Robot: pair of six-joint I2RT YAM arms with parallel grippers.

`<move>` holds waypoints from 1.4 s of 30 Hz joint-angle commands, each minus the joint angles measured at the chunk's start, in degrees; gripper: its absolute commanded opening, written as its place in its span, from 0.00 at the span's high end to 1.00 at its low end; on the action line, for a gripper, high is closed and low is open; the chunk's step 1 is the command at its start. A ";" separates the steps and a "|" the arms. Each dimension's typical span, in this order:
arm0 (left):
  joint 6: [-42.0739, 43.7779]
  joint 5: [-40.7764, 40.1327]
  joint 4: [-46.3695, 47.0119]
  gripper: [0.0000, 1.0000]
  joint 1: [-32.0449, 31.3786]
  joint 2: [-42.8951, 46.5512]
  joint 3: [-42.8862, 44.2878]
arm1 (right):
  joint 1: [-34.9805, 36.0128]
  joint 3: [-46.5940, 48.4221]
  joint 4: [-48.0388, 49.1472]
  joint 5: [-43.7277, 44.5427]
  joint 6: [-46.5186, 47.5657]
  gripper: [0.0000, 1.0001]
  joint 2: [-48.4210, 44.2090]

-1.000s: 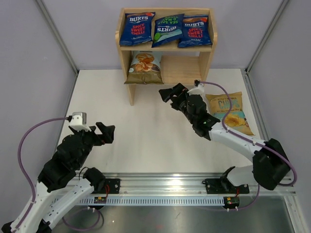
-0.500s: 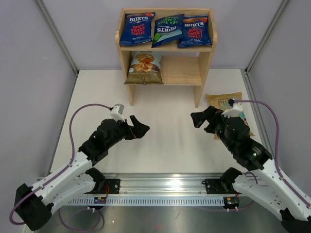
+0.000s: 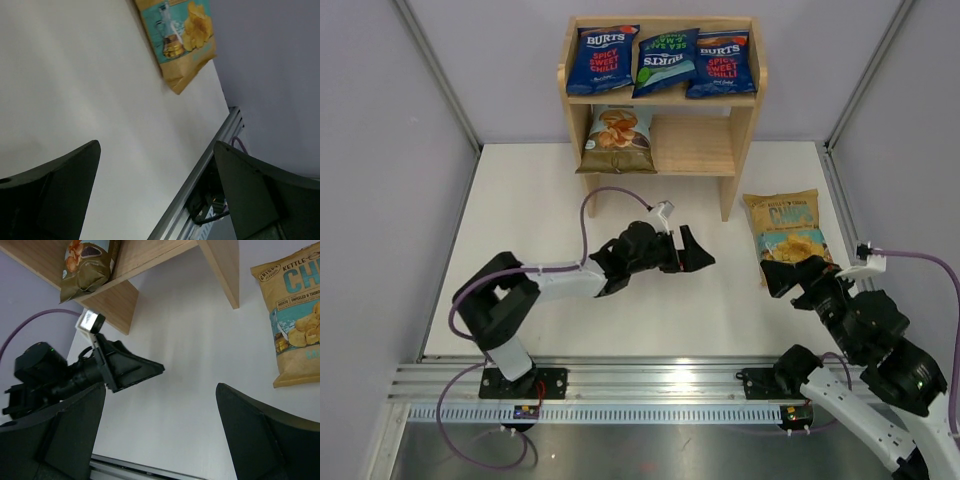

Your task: Place and organize the chips bags onto the shelf

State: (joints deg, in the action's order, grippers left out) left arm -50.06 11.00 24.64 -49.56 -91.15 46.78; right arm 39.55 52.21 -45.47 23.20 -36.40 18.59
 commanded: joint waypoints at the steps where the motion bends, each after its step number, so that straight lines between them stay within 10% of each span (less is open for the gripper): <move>1: -4.15 3.93 11.29 0.01 -2.46 -8.84 9.52 | -0.26 2.02 -2.42 1.58 0.02 0.01 -3.28; 32: -11.20 -1.87 -15.59 0.02 -8.09 -55.96 65.62 | -0.26 1.76 -2.25 -6.59 -9.30 0.01 -11.03; 42: -10.76 -6.17 -21.91 0.32 -8.27 -58.08 71.77 | -0.26 1.32 0.38 -9.49 -10.18 0.01 -10.24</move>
State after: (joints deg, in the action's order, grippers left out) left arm -62.00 7.62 6.87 -57.69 -147.44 115.04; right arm 39.46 53.32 -47.92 15.38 -45.76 7.99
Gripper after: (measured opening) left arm 0.718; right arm 0.993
